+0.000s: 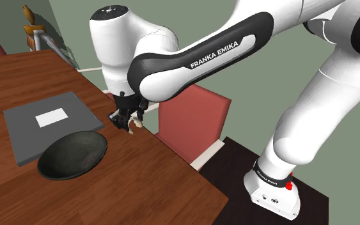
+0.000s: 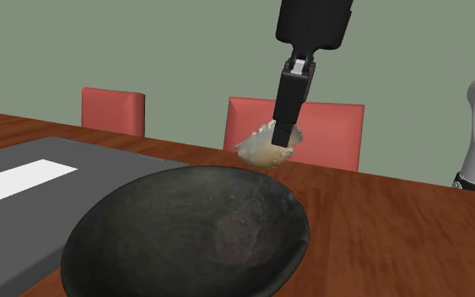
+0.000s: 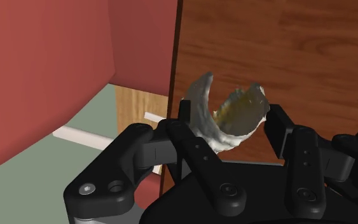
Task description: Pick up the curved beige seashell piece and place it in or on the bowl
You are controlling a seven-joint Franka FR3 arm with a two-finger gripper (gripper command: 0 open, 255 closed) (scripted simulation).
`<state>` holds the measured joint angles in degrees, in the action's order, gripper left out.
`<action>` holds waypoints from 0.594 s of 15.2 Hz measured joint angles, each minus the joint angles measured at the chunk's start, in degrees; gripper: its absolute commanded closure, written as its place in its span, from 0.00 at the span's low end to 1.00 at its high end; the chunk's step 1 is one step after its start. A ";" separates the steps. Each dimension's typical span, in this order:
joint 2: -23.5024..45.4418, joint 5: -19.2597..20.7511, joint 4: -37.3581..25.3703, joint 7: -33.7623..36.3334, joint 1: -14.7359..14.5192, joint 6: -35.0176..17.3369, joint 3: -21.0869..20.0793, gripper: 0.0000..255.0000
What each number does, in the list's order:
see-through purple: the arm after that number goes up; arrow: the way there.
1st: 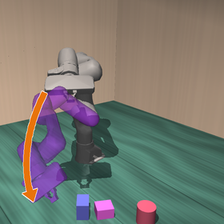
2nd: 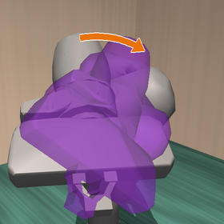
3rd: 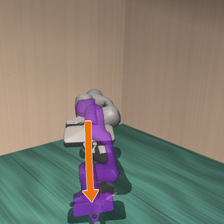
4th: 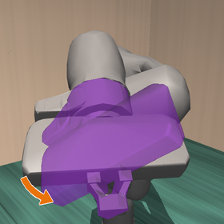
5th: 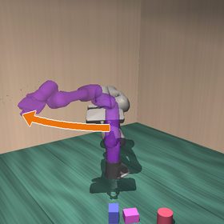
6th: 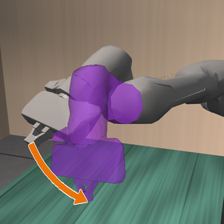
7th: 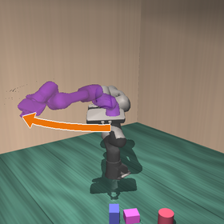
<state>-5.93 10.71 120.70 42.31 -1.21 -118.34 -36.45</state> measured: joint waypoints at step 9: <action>-1.84 -1.72 -5.22 -2.19 -0.09 6.46 0.45 1.00</action>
<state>-7.77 8.99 115.49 40.12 -1.30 -111.88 -36.00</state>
